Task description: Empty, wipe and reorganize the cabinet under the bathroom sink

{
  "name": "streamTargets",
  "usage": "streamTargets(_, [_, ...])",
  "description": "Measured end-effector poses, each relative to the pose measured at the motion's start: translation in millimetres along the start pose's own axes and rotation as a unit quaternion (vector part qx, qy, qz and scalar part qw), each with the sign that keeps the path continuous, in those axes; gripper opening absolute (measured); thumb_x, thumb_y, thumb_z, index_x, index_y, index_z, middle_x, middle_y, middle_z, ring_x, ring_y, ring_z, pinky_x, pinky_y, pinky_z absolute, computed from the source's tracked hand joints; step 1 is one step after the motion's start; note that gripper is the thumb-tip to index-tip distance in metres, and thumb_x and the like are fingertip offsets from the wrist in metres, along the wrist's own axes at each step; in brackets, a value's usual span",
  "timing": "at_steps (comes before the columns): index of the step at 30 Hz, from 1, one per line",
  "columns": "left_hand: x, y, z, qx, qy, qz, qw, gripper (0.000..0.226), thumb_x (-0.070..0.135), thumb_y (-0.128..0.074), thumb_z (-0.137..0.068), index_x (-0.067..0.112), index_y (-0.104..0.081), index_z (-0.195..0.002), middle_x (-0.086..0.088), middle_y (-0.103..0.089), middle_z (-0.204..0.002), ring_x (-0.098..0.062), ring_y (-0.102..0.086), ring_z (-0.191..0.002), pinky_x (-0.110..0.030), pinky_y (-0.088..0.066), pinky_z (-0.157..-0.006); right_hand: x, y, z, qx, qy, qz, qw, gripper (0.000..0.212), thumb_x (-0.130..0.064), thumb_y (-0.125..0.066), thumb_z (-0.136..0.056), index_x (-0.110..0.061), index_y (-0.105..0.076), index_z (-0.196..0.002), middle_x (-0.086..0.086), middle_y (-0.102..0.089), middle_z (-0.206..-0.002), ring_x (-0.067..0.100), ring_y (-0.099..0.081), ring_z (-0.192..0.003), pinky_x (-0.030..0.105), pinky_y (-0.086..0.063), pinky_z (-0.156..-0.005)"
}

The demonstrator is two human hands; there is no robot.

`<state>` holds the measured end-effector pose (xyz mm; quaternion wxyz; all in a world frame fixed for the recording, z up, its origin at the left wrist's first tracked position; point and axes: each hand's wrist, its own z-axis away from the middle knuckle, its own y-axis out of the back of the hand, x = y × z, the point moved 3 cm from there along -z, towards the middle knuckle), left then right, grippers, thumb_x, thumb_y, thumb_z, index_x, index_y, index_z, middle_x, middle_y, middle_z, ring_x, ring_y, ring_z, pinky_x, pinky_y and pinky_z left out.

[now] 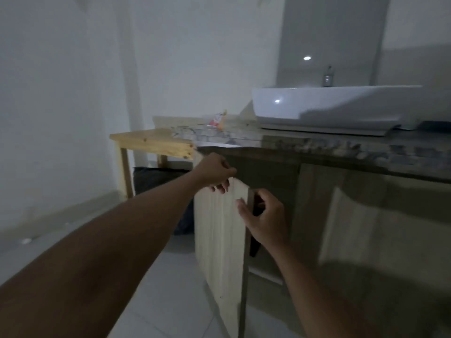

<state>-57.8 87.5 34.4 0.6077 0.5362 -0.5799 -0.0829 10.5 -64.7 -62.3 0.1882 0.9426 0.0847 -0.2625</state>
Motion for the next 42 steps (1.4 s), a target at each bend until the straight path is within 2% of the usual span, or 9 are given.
streamTargets(5, [15.4, -59.3, -33.9, 0.135, -0.05, -0.017, 0.989, 0.032, 0.052, -0.051, -0.096, 0.021, -0.053, -0.091, 0.0, -0.065, -0.08, -0.015, -0.065, -0.067, -0.037, -0.057, -0.064, 49.4, 41.9, -13.2, 0.042, -0.097, 0.078, 0.991, 0.036, -0.054, -0.073, -0.075, -0.025, -0.057, -0.088, -0.01, -0.059, -0.079, 0.007, -0.058, -0.068, 0.026, -0.053, -0.06])
streamTargets(10, [13.1, -88.4, -50.3, 0.109, -0.103, -0.098, 0.984, 0.071, 0.08, -0.052, -0.079, 0.023, -0.041, -0.119, 0.005, -0.058, -0.1, -0.017, -0.064, -0.086, -0.032, -0.053, -0.068, 76.0, 58.1, -36.3, 0.095, -0.204, 0.159, 0.961, 0.049, -0.061, -0.078, -0.066, -0.025, -0.051, -0.083, -0.007, -0.057, -0.074, 0.011, -0.056, -0.062, 0.032, -0.052, -0.059])
streamTargets(18, [12.6, -114.5, -91.7, 0.124, -0.123, -0.088, 0.981, 0.071, 0.067, -0.062, -0.082, 0.025, -0.032, -0.13, 0.0, -0.063, -0.125, -0.023, -0.065, -0.106, -0.04, -0.054, -0.077, 112.5, 62.3, -75.8, 0.119, -0.272, 0.223, 0.928, 0.051, -0.069, -0.078, -0.054, -0.025, -0.054, -0.063, -0.011, -0.059, -0.06, 0.015, -0.062, -0.06, 0.042, -0.055, -0.074])
streamTargets(22, [6.6, -131.3, -107.4, 0.147, -0.148, -0.086, 0.974, 0.079, 0.057, -0.071, -0.081, 0.026, -0.026, -0.138, -0.003, -0.06, -0.128, -0.023, -0.063, -0.109, -0.043, -0.056, -0.082, 124.8, 56.2, -84.3, 0.136, -0.261, 0.258, 0.92, 0.047, -0.067, -0.078, -0.057, -0.025, -0.067, -0.072, -0.009, -0.068, -0.068, 0.015, -0.065, -0.063, 0.038, -0.058, -0.065])
streamTargets(25, [1.8, -142.5, -119.7, 0.159, -0.148, -0.117, 0.969, 0.084, 0.054, -0.072, -0.081, 0.022, -0.022, -0.141, -0.006, -0.056, -0.133, -0.026, -0.059, -0.115, -0.045, -0.054, -0.087, 129.2, 49.9, -84.0, 0.171, -0.265, 0.319, 0.894, 0.05, -0.063, -0.079, -0.06, -0.019, -0.068, -0.082, 0.004, -0.072, -0.083, 0.027, -0.067, -0.08, 0.041, -0.055, -0.072])
streamTargets(30, [-4.5, -151.0, -124.6, 0.178, -0.165, -0.148, 0.959, 0.087, 0.05, -0.072, -0.083, 0.016, -0.02, -0.145, -0.007, -0.053, -0.135, -0.025, -0.054, -0.121, -0.042, -0.049, -0.093, 136.2, 42.8, -81.2, 0.185, -0.277, 0.326, 0.885, 0.047, -0.062, -0.079, -0.06, -0.021, -0.065, -0.078, 0.002, -0.071, -0.08, 0.027, -0.066, -0.083, 0.045, -0.054, -0.076])
streamTargets(33, [-6.1, -152.6, -115.8, 0.185, -0.175, -0.166, 0.953, 0.108, 0.052, -0.073, -0.081, 0.013, -0.004, -0.154, -0.008, -0.048, -0.138, -0.025, -0.051, -0.121, -0.041, -0.049, -0.096, 128.5, 45.9, -81.9, 0.182, -0.273, 0.309, 0.893, 0.042, -0.055, -0.082, -0.063, -0.019, -0.064, -0.076, 0.002, -0.07, -0.079, 0.026, -0.066, -0.08, 0.042, -0.055, -0.073])
streamTargets(38, [-21.6, -162.2, -87.3, 0.058, -0.161, -0.139, 0.975, 0.128, 0.05, -0.078, -0.077, 0.022, 0.021, -0.154, -0.011, -0.031, -0.147, -0.028, -0.046, -0.124, -0.044, -0.047, -0.102, 108.7, 57.6, -82.5, 0.02, -0.265, 0.278, 0.923, 0.024, -0.029, -0.074, -0.08, -0.014, -0.062, -0.094, 0.002, -0.066, -0.089, 0.024, -0.065, -0.084, 0.036, -0.055, -0.07])
streamTargets(42, [-51.2, -172.8, -40.0, -0.102, -0.156, -0.068, 0.98, 0.102, 0.056, -0.069, -0.083, 0.027, -0.004, -0.157, -0.006, -0.03, -0.156, -0.026, -0.04, -0.138, -0.044, -0.04, -0.111, 89.5, 67.6, -25.1, -0.08, -0.286, 0.253, 0.921, 0.03, -0.041, -0.067, -0.087, -0.023, -0.06, -0.111, -0.006, -0.065, -0.102, 0.012, -0.063, -0.092, 0.033, -0.054, -0.079])
